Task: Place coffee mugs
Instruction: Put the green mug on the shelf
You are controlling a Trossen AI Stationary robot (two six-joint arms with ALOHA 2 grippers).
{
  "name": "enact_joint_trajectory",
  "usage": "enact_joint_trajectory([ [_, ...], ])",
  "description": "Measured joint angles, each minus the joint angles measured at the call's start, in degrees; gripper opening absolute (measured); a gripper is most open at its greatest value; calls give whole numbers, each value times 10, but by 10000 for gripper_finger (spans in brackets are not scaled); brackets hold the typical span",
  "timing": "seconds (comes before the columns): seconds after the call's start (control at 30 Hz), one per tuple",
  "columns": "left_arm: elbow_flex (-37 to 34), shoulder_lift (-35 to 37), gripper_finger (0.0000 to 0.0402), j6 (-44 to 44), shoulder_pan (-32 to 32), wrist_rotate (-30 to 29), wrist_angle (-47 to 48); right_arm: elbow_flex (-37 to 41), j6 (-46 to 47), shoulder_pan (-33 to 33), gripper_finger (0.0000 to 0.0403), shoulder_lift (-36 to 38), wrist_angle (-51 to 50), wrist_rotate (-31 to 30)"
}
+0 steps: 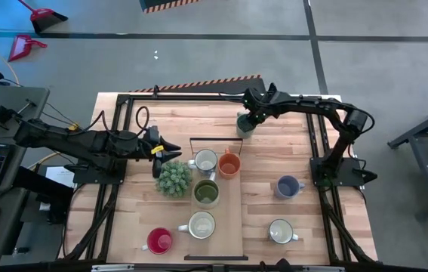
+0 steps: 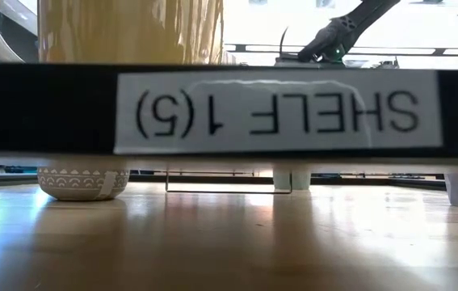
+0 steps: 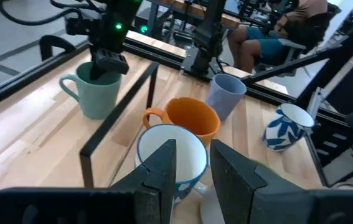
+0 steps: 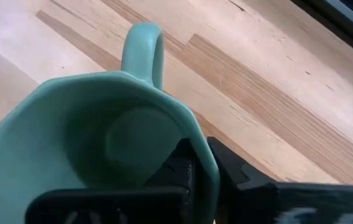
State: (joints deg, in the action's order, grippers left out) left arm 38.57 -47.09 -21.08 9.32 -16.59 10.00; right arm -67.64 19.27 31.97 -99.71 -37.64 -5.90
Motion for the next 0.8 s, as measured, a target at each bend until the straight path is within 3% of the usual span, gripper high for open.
enact_joint_trajectory([
  [0.2,0,0,87,2,0,11,2,-24,-20,0,2,9,-30,-31],
  [0.53,0,0,87,2,0,11,28,-183,-38,-5,1,67,-206,-102],
  [0.8,0,0,87,2,0,11,39,-257,19,-53,0,151,-300,-103],
])
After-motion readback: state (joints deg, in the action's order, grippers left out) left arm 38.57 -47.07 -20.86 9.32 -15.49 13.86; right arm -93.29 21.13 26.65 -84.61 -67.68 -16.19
